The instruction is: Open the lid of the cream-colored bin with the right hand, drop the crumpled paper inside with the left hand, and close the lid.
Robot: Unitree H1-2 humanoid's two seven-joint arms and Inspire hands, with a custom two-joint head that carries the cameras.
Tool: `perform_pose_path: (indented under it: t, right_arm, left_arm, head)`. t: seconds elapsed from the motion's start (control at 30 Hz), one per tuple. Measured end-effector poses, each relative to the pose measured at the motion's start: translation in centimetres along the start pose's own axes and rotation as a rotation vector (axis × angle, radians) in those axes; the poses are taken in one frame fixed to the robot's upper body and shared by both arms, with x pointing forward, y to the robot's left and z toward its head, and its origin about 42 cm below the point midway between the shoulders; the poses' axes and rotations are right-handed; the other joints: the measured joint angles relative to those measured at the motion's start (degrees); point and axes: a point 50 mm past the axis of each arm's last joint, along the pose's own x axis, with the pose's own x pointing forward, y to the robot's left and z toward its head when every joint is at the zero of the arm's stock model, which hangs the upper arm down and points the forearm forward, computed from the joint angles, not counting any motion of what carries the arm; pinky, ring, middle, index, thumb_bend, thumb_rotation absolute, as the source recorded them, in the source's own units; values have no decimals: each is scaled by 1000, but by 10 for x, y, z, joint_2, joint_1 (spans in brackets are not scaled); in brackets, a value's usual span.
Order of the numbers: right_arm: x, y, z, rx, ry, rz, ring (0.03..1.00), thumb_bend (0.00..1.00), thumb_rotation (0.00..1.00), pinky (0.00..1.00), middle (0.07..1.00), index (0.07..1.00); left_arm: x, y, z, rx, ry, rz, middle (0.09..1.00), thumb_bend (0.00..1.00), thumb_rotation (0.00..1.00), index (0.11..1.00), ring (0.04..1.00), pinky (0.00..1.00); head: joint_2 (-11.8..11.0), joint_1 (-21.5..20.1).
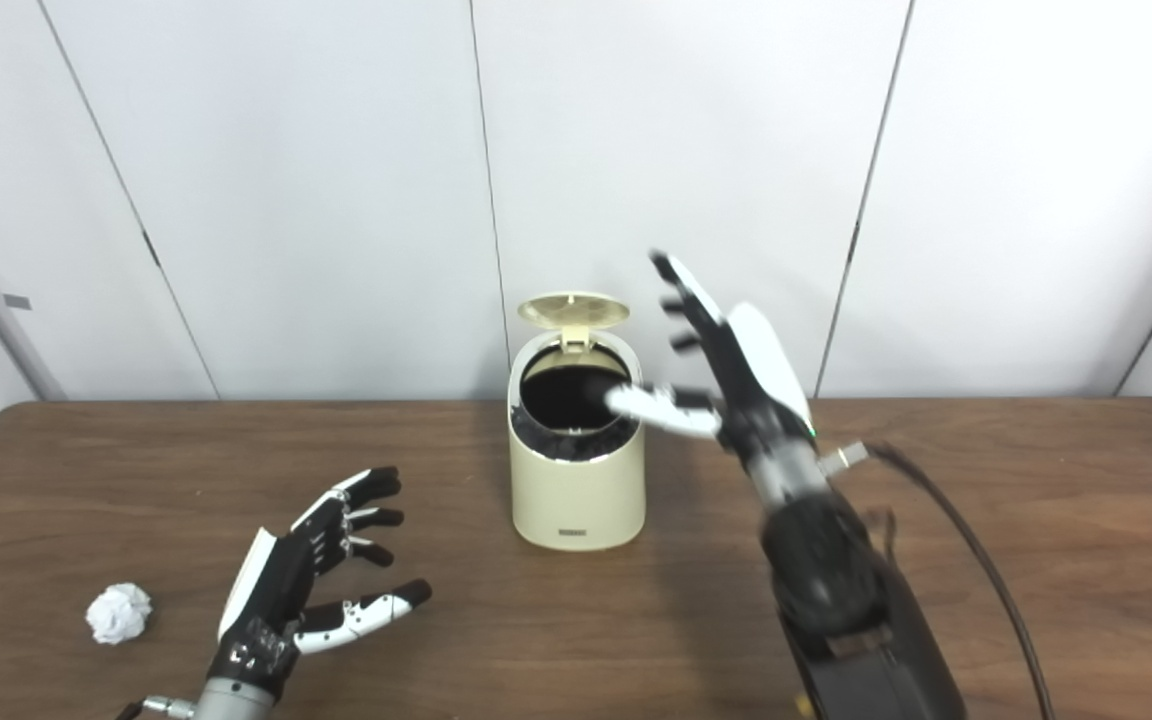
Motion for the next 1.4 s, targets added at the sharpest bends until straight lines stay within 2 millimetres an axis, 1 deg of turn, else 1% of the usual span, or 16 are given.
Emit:
perform_pose_path:
  t: [0.1, 0.3, 0.4, 0.53, 0.57, 0.6, 0.67, 0.7, 0.8, 0.9, 0.97, 1.03, 1.1, 1.17, 1.27, 1.4]
  right_arm:
    - [-23, -6, -20, -9, 43, 4, 855, 828, 326, 681, 930, 931]
    - [-55, -6, -38, -19, 11, 40, 865, 889, 385, 716, 945, 936]
    - [-73, -4, -47, 7, 25, 66, 877, 884, 348, 726, 961, 947]
    - [-85, -4, -53, 26, 30, 92, 877, 868, 294, 756, 966, 953]
    - [-86, -5, -54, 27, 26, 94, 882, 866, 292, 765, 968, 955]
    - [-88, -8, -56, 20, 18, 97, 889, 861, 280, 772, 971, 956]
    - [-92, -14, -60, 1, 11, 103, 904, 843, 264, 788, 979, 959]
    - [-93, -18, -63, -4, 17, 104, 912, 837, 258, 798, 983, 961]
    - [-96, -27, -70, -5, 42, 115, 930, 835, 259, 832, 990, 971]
    - [-97, -30, -72, 17, 86, 118, 931, 828, 267, 830, 994, 976]
    - [-97, -31, -71, 18, 99, 123, 920, 822, 286, 807, 996, 969]
    - [-97, -30, -70, -12, 100, 128, 925, 842, 390, 751, 996, 971]
    - [-97, -30, -67, -71, 91, 131, 937, 846, 421, 761, 998, 976]
    - [-96, -30, -65, -101, 82, 129, 954, 848, 451, 785, 1000, 986]
    - [-96, -31, -65, -114, 83, 125, 953, 879, 511, 760, 1000, 996]
    - [-96, -33, -65, -115, 83, 122, 947, 897, 539, 726, 1000, 993]
  left_arm:
    - [0, 0, 0, 0, 0, 0, 839, 728, 100, 847, 745, 574]
    - [0, 0, 1, 1, -4, -1, 839, 733, 108, 846, 745, 575]
    - [1, 0, 3, 4, -10, 0, 841, 730, 117, 848, 742, 567]
    - [1, -2, 3, 19, -11, -7, 842, 726, 121, 851, 744, 564]
    - [1, -4, 3, 25, -11, -10, 837, 732, 125, 850, 740, 563]
    - [1, -6, 4, 25, -12, -11, 835, 738, 127, 848, 739, 563]
    - [2, -13, 5, 14, -16, -8, 836, 745, 128, 849, 742, 563]
    - [3, -18, 6, 5, -17, -3, 838, 749, 129, 848, 744, 564]
    - [4, -32, 3, -10, -2, 1, 838, 752, 128, 845, 751, 558]
    - [5, -42, 2, -9, 5, -8, 839, 751, 126, 844, 757, 565]
    - [6, -46, 4, -2, 2, 4, 838, 746, 104, 845, 743, 557]
    - [7, -48, 5, -4, 1, 15, 832, 728, 68, 851, 709, 521]
    - [7, -49, 6, 3, 2, 22, 822, 720, 37, 850, 677, 489]
    - [5, -46, 11, 30, -13, 27, 807, 722, 11, 846, 662, 475]
    - [2, -31, 30, 113, -59, 46, 777, 715, 8, 811, 656, 494]
    - [-6, 10, 55, 355, -86, 47, 744, 699, 36, 779, 667, 539]
  head:
    - [1, 1]
    - [1, 2]
    - [4, 21]
    - [2, 85]
    - [-1, 111]
    - [-3, 132]
    - [-3, 138]
    - [-8, 168]
    - [-18, 222]
    - [-26, 256]
    - [-30, 271]
    - [-31, 278]
    - [-32, 287]
    - [-33, 294]
    - [-33, 295]
    - [-33, 296]
